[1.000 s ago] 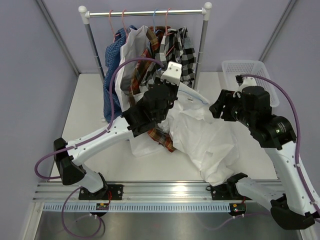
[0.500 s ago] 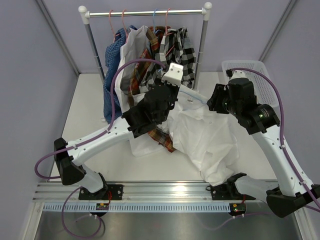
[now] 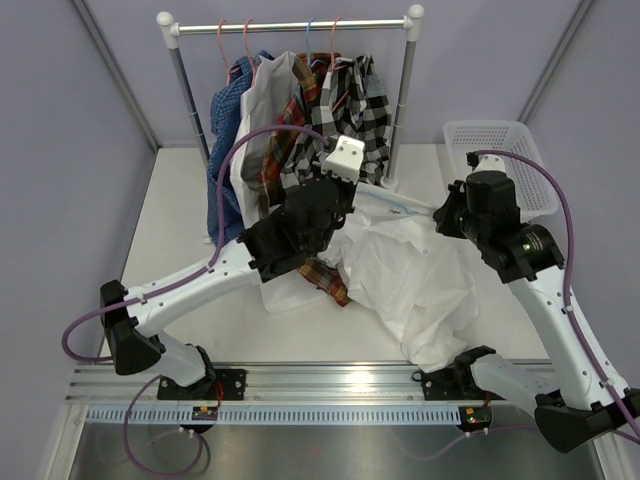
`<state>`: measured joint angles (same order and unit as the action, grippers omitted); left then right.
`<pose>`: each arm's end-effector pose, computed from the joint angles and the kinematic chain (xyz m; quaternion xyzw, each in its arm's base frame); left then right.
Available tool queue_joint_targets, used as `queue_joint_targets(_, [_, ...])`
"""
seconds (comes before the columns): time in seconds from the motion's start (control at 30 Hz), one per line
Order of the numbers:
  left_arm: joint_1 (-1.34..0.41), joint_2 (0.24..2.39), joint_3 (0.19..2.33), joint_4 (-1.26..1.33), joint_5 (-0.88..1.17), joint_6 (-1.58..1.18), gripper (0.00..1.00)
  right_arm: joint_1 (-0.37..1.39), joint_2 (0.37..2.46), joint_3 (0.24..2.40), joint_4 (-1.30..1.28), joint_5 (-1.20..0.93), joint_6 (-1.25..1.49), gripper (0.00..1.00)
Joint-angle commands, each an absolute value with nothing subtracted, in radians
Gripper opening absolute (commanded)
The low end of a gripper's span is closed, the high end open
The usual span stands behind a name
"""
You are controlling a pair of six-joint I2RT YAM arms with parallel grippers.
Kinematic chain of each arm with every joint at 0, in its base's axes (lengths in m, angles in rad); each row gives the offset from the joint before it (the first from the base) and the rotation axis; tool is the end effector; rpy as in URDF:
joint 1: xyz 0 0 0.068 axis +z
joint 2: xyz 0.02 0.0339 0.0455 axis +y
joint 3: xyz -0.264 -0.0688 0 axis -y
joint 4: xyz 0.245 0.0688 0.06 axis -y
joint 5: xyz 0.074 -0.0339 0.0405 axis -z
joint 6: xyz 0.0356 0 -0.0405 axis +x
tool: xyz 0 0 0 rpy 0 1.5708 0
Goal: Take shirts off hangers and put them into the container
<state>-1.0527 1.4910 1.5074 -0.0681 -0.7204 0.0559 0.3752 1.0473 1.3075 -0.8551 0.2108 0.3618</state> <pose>0.1905 -0.2868 0.4355 0.1508 0.7048 -0.0835 0.6882 0.1883 0.0662 0.4022 0.0434 0.8787 0.0812 0.4684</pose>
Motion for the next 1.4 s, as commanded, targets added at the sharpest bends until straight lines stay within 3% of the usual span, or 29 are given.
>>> queue_joint_targets(0.0, [-1.011, 1.338, 1.470, -0.038, -0.824, 0.040, 0.00, 0.287, 0.982, 1.290, -0.919, 0.305, 0.305, 0.00])
queue_joint_targets(0.33, [-0.989, 1.243, 1.359, -0.055, -0.606, 0.081, 0.00, 0.219, 0.957, 1.376, -0.951, 0.138, 0.298, 0.00])
queue_joint_targets(0.6, [-1.008, 1.272, 1.382, -0.074, -0.615, 0.104, 0.00, 0.219, 0.996, 1.525, -0.968, 0.051, 0.310, 0.00])
queue_joint_targets(0.97, [-1.015, 1.252, 1.398, -0.026, -0.698, 0.087, 0.00, 0.219, 1.017, 1.430, -0.968, 0.110, 0.319, 0.00])
queue_joint_targets(1.37, [-0.996, 1.155, 1.301, 0.063, -0.588, 0.066, 0.00, 0.172, 0.979, 1.263, -0.946, 0.118, 0.282, 0.00])
